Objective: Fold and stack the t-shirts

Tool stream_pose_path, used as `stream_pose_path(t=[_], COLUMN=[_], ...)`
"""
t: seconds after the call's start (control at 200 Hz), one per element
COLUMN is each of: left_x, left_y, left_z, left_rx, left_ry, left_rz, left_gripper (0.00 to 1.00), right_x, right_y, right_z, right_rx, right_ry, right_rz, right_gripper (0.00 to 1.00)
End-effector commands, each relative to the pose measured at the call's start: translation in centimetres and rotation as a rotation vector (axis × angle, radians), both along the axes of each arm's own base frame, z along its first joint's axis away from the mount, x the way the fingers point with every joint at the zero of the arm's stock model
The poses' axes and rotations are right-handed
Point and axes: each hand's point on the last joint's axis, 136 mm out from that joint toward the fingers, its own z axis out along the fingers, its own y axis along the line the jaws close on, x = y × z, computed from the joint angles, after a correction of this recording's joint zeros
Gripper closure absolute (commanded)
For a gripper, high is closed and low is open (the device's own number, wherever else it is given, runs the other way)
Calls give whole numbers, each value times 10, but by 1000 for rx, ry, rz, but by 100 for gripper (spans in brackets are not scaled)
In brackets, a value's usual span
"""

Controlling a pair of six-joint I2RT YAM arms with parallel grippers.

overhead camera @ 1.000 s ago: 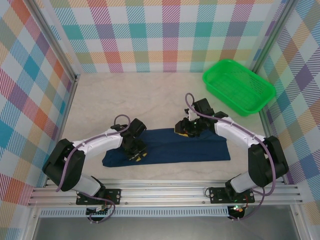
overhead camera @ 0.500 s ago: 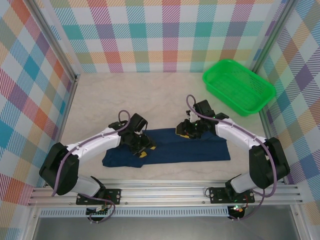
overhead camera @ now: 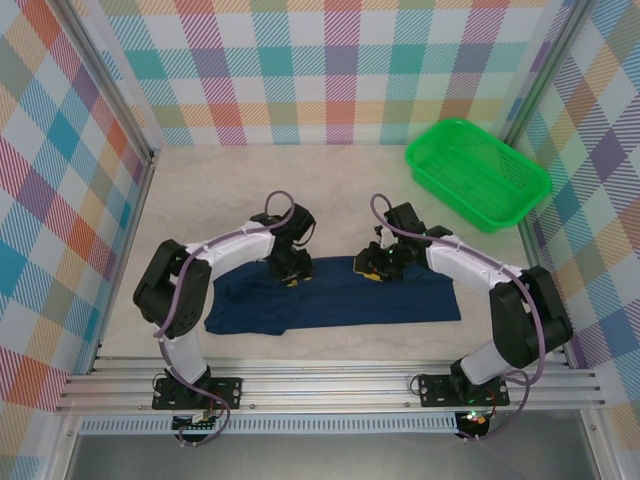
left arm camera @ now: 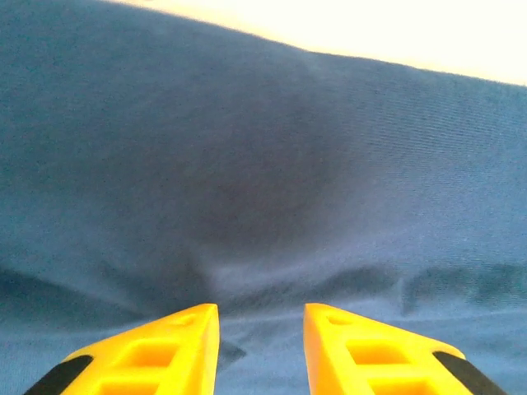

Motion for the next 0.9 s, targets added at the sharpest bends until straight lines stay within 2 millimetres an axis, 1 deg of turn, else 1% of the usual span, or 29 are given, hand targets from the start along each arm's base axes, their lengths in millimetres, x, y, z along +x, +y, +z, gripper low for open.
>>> stream_pose_path(t=[0.0, 0.09, 0.205, 0.28, 0.41, 0.53, 0.76, 0.805, 0.895], left_x=[-13, -16, -22, -29, -34, -29, -28, -28, -26], left_y=[6, 3, -12, -16, -10, -6, -10, -9, -6], left_z=[4, 3, 8, 10, 4, 2, -10, -11, -13], left_rx=[132, 151, 123, 147, 238, 294, 368, 377, 405], left_ry=[-27, -47, -71, -74, -69, -93, -101, -105, -112], left_rz=[-218, -276, -353, -408, -482, -501, -569, -577, -580], left_gripper=[66, 66, 65, 65, 64, 63, 65, 67, 74], right_x=[1, 8, 17, 22, 26, 28, 30, 31, 31], right_y=[-22, -27, -28, -29, -29, -26, -25, -26, -25], right_z=[-18, -23, -27, -31, -35, -36, -40, -40, -40], right_rx=[-69, -69, -89, -101, -93, -79, -75, -74, -73], right_ry=[79, 98, 126, 143, 161, 166, 177, 178, 177], right_rz=[-82, -107, -111, -110, -120, -119, -121, -122, -121], right_gripper=[66, 66, 66, 66, 66, 66, 66, 66, 65])
